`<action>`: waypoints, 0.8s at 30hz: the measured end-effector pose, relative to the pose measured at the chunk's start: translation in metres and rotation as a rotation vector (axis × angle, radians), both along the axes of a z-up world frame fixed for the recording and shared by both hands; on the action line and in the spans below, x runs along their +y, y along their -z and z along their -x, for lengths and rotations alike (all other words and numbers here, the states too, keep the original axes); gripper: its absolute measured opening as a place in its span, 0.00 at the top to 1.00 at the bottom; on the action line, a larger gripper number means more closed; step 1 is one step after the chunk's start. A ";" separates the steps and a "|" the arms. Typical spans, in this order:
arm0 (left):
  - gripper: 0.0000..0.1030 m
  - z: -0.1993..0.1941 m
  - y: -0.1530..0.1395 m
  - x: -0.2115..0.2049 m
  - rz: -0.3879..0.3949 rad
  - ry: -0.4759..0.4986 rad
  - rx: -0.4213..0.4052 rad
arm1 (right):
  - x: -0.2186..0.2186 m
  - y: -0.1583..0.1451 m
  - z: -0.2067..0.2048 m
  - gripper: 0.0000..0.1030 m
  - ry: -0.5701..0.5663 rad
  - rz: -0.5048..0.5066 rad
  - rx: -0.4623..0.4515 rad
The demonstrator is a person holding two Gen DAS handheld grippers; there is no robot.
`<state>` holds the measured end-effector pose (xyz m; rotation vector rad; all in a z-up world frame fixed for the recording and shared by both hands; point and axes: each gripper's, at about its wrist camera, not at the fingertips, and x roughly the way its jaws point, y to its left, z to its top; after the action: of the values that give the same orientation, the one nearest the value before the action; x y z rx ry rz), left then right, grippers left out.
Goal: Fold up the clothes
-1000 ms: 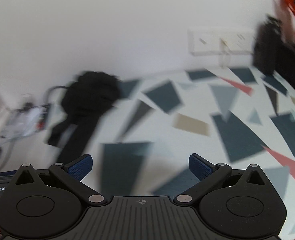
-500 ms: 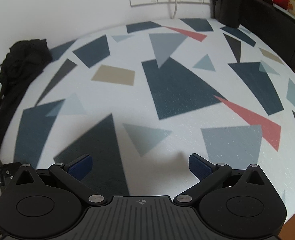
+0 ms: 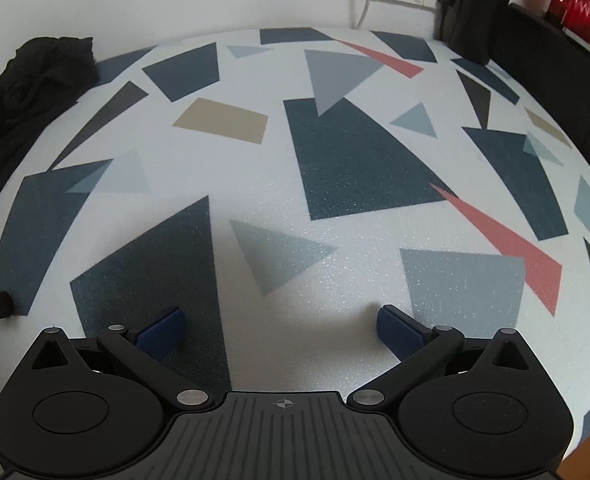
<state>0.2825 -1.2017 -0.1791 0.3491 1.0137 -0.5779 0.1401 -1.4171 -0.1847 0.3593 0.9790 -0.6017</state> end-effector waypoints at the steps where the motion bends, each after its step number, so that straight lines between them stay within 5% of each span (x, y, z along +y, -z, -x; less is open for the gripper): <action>1: 0.00 0.000 0.000 0.000 0.003 -0.004 -0.004 | 0.000 0.000 0.001 0.01 -0.002 0.003 -0.003; 24: 0.00 0.013 0.006 0.006 0.082 -0.040 -0.115 | 0.001 0.001 0.000 0.01 -0.013 0.004 -0.005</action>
<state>0.2690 -1.1955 -0.1847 0.2861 0.8824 -0.5558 0.1397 -1.4165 -0.1861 0.3502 0.9742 -0.5906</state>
